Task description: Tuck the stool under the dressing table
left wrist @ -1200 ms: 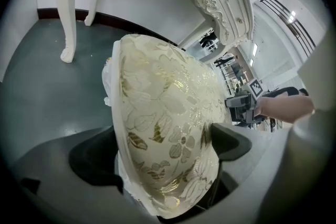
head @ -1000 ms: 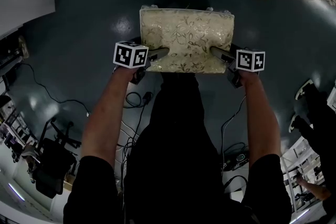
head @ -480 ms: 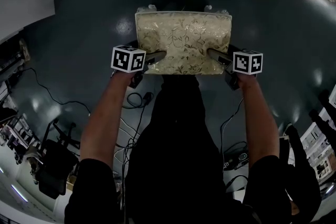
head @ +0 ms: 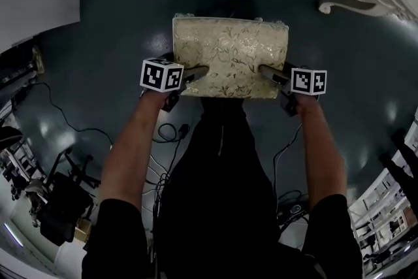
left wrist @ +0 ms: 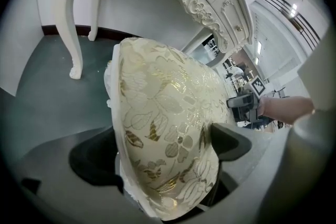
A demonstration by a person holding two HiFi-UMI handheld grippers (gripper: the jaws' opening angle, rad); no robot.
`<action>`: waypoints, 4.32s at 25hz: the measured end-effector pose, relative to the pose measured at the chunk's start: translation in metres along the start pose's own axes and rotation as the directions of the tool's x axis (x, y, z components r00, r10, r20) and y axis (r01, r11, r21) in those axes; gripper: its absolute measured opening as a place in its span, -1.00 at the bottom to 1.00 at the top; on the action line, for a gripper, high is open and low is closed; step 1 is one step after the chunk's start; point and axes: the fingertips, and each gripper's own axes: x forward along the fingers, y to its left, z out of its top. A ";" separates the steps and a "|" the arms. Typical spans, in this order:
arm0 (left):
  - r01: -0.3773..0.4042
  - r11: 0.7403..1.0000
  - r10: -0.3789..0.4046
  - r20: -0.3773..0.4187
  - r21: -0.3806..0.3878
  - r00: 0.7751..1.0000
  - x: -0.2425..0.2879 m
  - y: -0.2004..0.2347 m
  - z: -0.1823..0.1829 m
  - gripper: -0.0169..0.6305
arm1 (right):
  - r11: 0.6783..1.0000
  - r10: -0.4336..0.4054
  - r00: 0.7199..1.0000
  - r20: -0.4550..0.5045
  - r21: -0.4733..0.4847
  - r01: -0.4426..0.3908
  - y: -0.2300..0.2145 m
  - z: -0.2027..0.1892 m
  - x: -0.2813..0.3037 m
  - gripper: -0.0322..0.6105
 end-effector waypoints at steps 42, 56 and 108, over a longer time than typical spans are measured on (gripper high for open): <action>-0.008 0.986 -0.018 0.156 0.164 0.988 -0.025 -0.014 0.023 0.73 | 0.998 0.011 0.970 0.241 -0.062 0.004 0.024 0.001 -0.024 0.44; 0.020 0.992 -0.047 0.217 0.123 0.975 -0.014 -0.008 0.014 0.74 | 0.996 -0.001 0.933 0.359 -0.078 0.031 0.016 0.002 -0.019 0.44; -0.219 0.961 0.186 0.192 0.170 0.964 -0.027 -0.019 -0.081 0.61 | 0.974 -0.161 0.948 0.276 -0.111 0.198 0.017 -0.094 -0.038 0.39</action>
